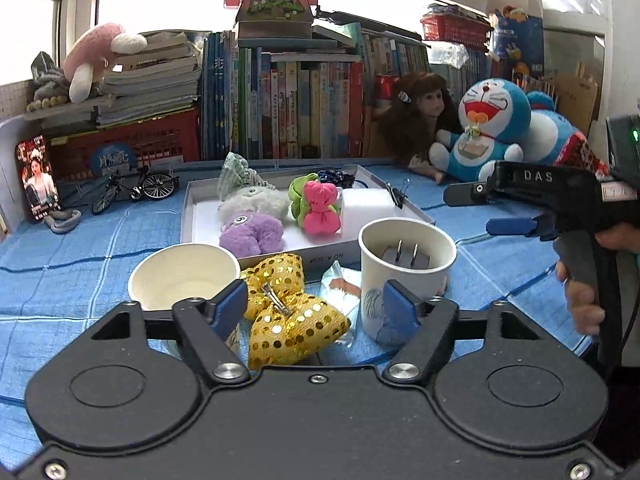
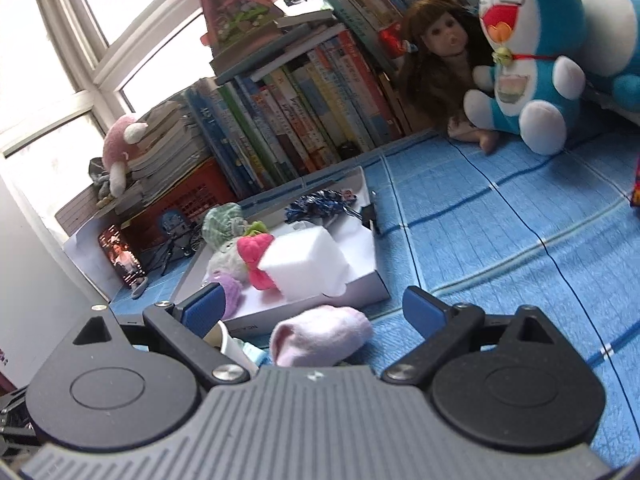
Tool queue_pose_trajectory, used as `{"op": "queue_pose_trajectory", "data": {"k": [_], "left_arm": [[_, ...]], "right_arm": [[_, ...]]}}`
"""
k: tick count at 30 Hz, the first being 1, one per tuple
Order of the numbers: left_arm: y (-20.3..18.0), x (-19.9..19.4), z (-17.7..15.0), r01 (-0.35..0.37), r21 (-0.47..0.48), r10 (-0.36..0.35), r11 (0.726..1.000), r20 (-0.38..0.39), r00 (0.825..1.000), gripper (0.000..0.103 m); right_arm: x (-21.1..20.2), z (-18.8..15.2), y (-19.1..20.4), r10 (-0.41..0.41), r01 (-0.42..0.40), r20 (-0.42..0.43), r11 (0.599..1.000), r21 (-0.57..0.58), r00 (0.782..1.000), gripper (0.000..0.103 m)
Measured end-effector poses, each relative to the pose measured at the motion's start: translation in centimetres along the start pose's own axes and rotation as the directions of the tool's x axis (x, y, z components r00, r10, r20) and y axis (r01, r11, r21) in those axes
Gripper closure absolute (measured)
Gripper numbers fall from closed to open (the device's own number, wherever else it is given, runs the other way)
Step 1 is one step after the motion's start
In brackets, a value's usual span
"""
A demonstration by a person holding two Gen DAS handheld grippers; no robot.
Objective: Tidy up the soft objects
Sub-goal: 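Reach left tool to the gold sequin bow while the right tool nears the pink sock, then close the left tool on the gold bow while the right tool grasps the pink sock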
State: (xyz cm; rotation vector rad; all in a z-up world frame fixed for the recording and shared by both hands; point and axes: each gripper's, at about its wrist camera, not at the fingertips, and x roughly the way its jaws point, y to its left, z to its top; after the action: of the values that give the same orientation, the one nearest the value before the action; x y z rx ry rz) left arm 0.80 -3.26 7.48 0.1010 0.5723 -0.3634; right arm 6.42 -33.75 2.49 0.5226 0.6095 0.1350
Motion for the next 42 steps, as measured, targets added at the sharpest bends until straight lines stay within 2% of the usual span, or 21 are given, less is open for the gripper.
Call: {"op": "queue_pose_trajectory", "data": {"k": [9,20,28,30,32,36,37,42], "left_arm": [[-1.9,0.4,-2.1,-0.067,0.143,0.066,0.987,0.014,0.998,0.046],[-2.4,3.0,-3.0,-0.101,0.167,0.107,0.981,-0.024,0.994,0.048],[-2.4,5.0,-3.5,-0.096,0.138,0.108,0.986,-0.077,0.991,0.06],[-2.4,5.2,-3.7,-0.106,0.145,0.118,0.984,-0.072,0.99,0.067],[-2.4,5.2,-3.8,-0.111,0.146,0.122,0.983,-0.066,0.99,0.076],[-2.5,4.9,-3.8,-0.123,0.132,0.131,0.984,-0.048,0.99,0.084],[-2.5,4.7,-3.8,-0.126,0.13,0.133,0.983,-0.042,0.99,0.085],[-2.5,3.9,-3.8,-0.131,0.117,0.136,0.984,-0.028,0.99,0.087]], "right_arm": [[0.8,-0.8,-0.9,-0.017,0.019,-0.042,0.999,0.05,0.999,0.017],[2.3,-1.6,-1.7,-0.007,0.017,-0.085,0.993,0.117,0.996,0.023],[3.6,-2.3,-1.5,-0.024,0.036,-0.098,0.991,0.126,0.995,0.027],[3.8,-2.3,-1.4,-0.023,0.034,-0.095,0.992,0.123,0.995,0.028],[3.9,-2.3,-1.3,-0.02,0.031,-0.097,0.993,0.118,0.995,0.033],[3.8,-2.3,-1.0,0.006,0.006,-0.096,0.993,0.12,0.995,0.045],[3.7,-2.3,-0.9,0.01,0.001,-0.095,0.993,0.119,0.995,0.051],[3.2,-2.3,-0.1,-0.02,0.025,-0.086,0.998,0.063,0.996,0.062]]}}
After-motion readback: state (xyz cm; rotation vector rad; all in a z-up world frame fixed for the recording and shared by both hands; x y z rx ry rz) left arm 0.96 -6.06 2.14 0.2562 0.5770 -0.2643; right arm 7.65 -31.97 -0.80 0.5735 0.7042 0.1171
